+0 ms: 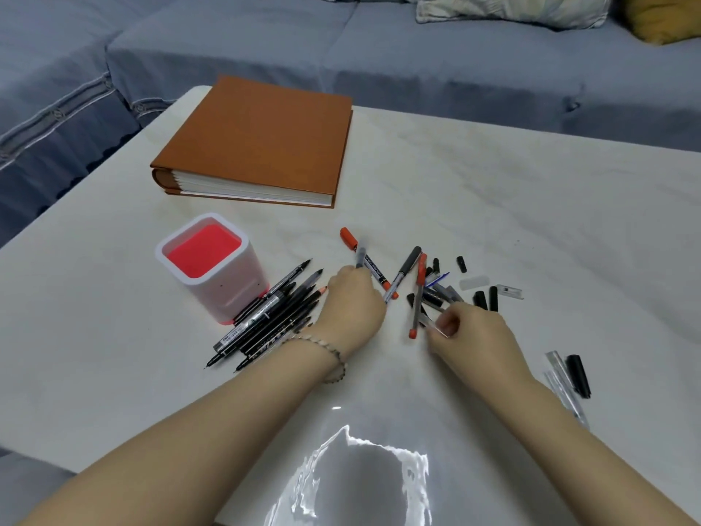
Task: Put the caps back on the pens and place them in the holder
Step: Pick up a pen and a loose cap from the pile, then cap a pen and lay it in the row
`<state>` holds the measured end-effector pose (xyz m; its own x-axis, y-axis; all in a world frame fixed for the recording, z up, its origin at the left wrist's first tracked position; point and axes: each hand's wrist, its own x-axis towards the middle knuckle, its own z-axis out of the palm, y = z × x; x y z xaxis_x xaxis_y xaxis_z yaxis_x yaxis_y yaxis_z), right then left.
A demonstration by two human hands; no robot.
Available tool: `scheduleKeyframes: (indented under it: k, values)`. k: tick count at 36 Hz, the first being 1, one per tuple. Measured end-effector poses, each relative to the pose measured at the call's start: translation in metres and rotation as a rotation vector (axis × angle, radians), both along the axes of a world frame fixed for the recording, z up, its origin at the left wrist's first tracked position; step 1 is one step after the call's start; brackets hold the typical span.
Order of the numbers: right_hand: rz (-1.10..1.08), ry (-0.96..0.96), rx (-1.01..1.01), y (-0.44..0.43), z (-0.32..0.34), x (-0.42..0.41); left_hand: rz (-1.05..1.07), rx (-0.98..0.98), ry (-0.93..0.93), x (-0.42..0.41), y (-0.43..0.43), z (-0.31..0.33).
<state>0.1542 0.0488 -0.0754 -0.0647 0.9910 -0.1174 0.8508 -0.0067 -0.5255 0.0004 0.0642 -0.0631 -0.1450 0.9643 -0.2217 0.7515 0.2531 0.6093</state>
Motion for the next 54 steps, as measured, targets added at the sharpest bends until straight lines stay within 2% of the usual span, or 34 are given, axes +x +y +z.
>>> scheduleKeyframes:
  k: [6,12,17,28,38,40,43,47,51,54]
  values:
    - [-0.02,0.118,-0.024,-0.01,0.004,0.012,-0.116,0.054,-0.008,0.003,-0.009,0.004]
    - [0.052,0.221,-0.034,-0.021,0.004,0.009,-0.121,0.252,0.273,-0.049,-0.056,-0.009]
    - [0.097,0.246,-0.072,-0.027,0.002,0.0,-0.005,0.158,0.381,-0.084,-0.076,-0.013]
    - [0.155,0.229,-0.045,-0.029,0.005,-0.008,-0.025,0.12,0.374,-0.086,-0.071,-0.018]
    - [0.171,0.221,-0.082,-0.033,0.002,-0.012,-0.049,0.107,0.525,-0.079,-0.064,-0.021]
    - [0.165,0.247,-0.116,-0.035,0.0,-0.015,-0.034,0.213,0.461,-0.077,-0.065,-0.017]
    - [0.126,0.343,-0.182,-0.04,-0.003,-0.02,0.032,0.301,0.257,-0.071,-0.067,-0.005]
    - [0.007,0.739,-0.404,-0.047,-0.005,-0.034,0.055,0.163,-0.141,-0.058,-0.074,0.01]
    - [-0.096,0.904,-0.504,-0.048,-0.009,-0.043,0.019,-0.006,-0.373,-0.046,-0.082,0.009]
    - [-0.125,0.965,-0.492,-0.045,-0.009,-0.043,-0.042,-0.053,-0.347,-0.042,-0.085,0.0]
